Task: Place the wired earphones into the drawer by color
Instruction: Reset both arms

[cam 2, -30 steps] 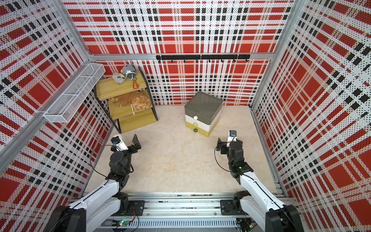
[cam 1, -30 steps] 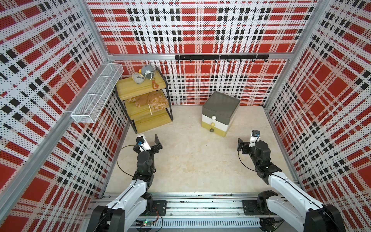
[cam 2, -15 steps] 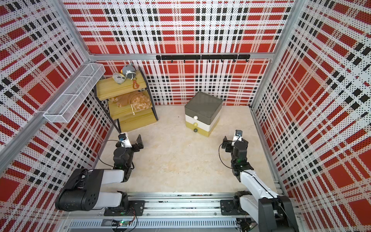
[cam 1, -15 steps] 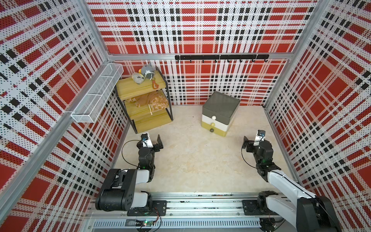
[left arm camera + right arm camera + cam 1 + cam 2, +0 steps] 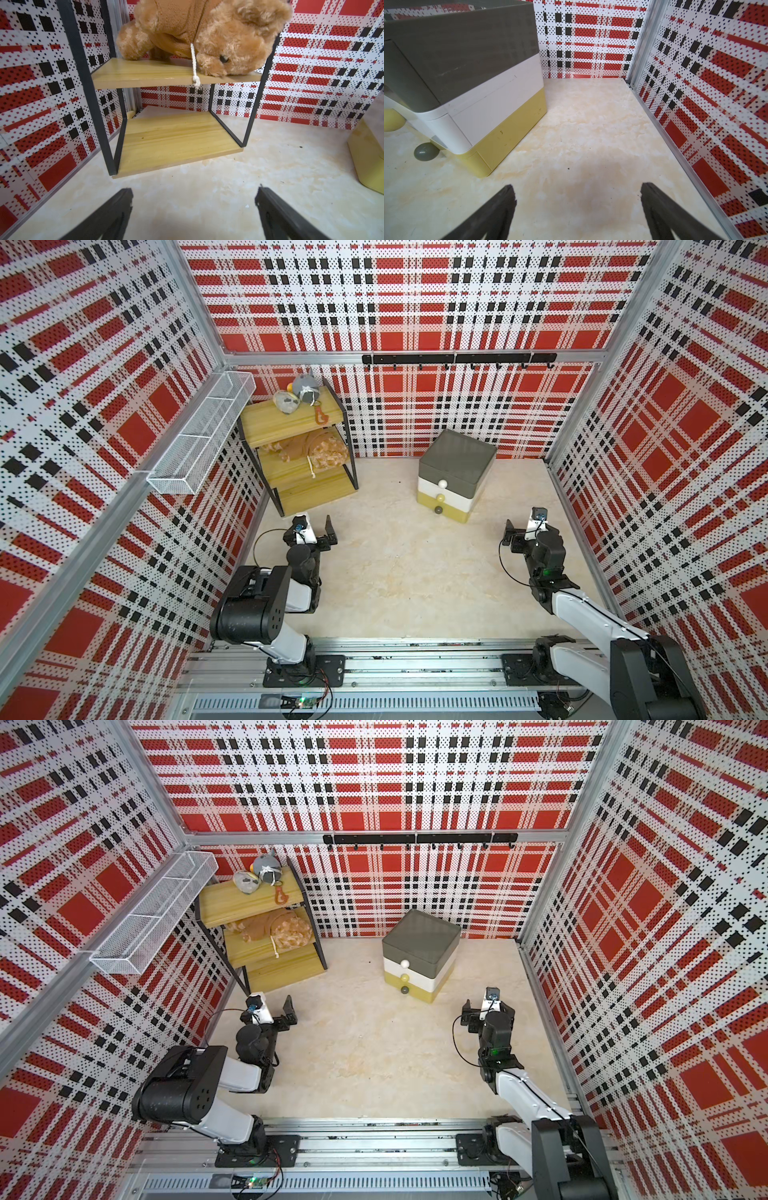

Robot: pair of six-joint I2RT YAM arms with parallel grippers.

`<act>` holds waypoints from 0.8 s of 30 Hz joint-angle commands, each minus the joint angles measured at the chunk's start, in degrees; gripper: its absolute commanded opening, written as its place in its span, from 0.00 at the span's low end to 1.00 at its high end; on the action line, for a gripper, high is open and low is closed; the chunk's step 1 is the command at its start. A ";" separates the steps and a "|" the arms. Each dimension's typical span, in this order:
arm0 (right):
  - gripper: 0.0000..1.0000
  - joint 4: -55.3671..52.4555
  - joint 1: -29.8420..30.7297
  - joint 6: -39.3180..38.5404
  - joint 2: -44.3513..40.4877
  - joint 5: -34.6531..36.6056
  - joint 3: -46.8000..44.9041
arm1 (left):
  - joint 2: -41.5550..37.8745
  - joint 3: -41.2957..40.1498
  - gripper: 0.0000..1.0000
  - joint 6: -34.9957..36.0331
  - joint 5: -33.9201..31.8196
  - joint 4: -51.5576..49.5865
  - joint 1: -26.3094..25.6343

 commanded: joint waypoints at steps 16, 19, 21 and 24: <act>1.00 16.93 -6.05 1.33 12.93 -7.92 -0.21 | 0.28 0.62 0.99 0.63 -2.77 1.64 -1.09; 1.00 20.09 -6.05 1.93 17.54 -9.86 0.74 | 0.28 0.67 0.99 0.57 -2.31 1.59 -0.93; 1.00 20.21 -6.08 2.33 18.22 -10.06 1.14 | 0.31 0.75 0.99 0.42 -1.91 1.60 -0.76; 1.00 28.78 -5.99 2.06 22.51 -12.16 -1.17 | 0.30 0.80 0.99 0.37 -1.79 1.59 -0.69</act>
